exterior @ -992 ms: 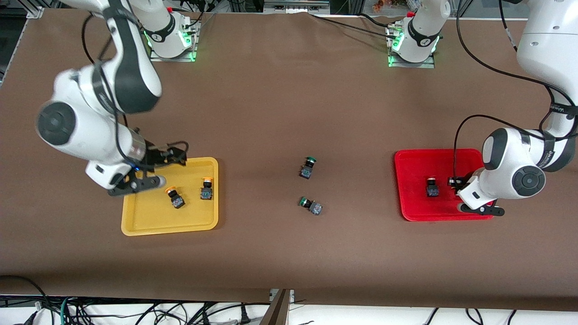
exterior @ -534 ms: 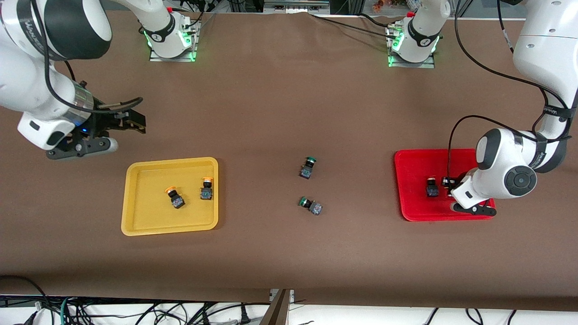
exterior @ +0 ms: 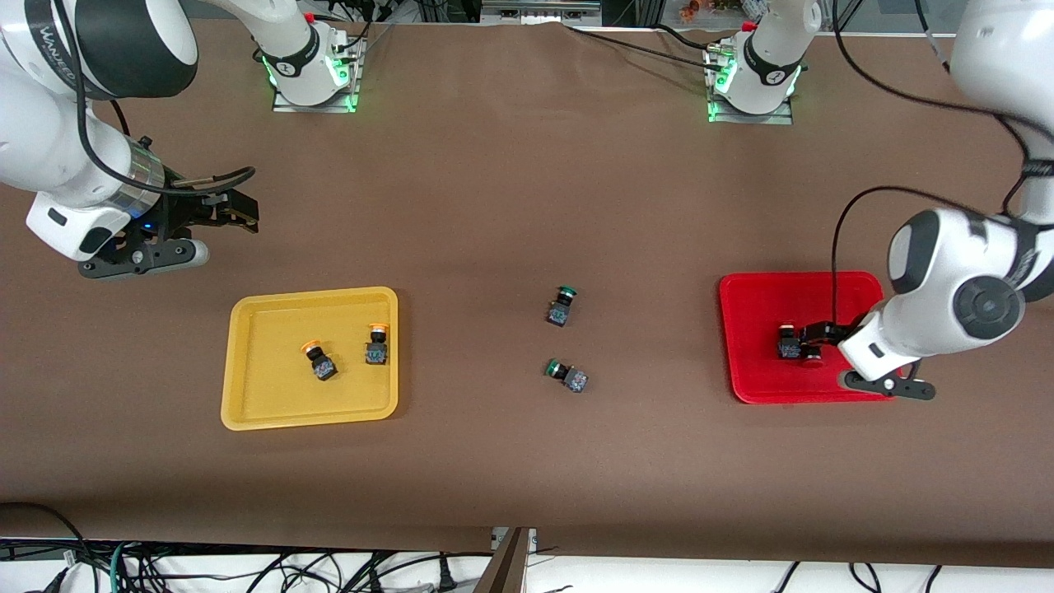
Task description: Place red and yellow buttons in trays
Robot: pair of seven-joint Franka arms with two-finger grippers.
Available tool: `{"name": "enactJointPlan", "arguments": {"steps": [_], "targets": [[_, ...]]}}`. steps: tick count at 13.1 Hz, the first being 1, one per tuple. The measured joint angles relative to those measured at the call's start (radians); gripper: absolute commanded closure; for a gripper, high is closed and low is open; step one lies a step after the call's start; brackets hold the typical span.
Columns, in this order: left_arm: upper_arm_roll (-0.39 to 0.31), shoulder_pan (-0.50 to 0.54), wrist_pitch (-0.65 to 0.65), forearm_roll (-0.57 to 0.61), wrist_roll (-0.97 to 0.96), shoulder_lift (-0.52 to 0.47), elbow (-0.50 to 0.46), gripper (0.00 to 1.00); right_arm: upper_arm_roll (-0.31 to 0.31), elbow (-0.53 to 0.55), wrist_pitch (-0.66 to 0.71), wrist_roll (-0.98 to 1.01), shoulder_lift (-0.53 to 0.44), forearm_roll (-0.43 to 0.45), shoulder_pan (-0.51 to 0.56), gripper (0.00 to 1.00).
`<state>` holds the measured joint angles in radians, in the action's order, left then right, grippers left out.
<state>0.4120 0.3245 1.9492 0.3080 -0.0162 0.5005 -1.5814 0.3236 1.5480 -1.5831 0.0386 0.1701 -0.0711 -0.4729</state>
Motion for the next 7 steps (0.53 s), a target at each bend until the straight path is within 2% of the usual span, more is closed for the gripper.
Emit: {"name": "enactJointPlan", "arguments": {"steps": [3,5,7], "targets": [[0.018,0.002,-0.129,-0.095,-0.004,-0.13,0.108,0.0,0.0,-0.006,-0.003,0.0,0.0,0.0,0.0,0.0],[0.014,0.019,-0.233,-0.17,-0.003,-0.165,0.203,0.0,0.0,-0.01,-0.005,0.0,0.0,0.0,-0.001,0.0],[0.003,0.029,-0.325,-0.194,-0.003,-0.18,0.252,0.0,0.0,-0.01,-0.007,0.0,0.0,0.0,-0.001,0.0]]}}
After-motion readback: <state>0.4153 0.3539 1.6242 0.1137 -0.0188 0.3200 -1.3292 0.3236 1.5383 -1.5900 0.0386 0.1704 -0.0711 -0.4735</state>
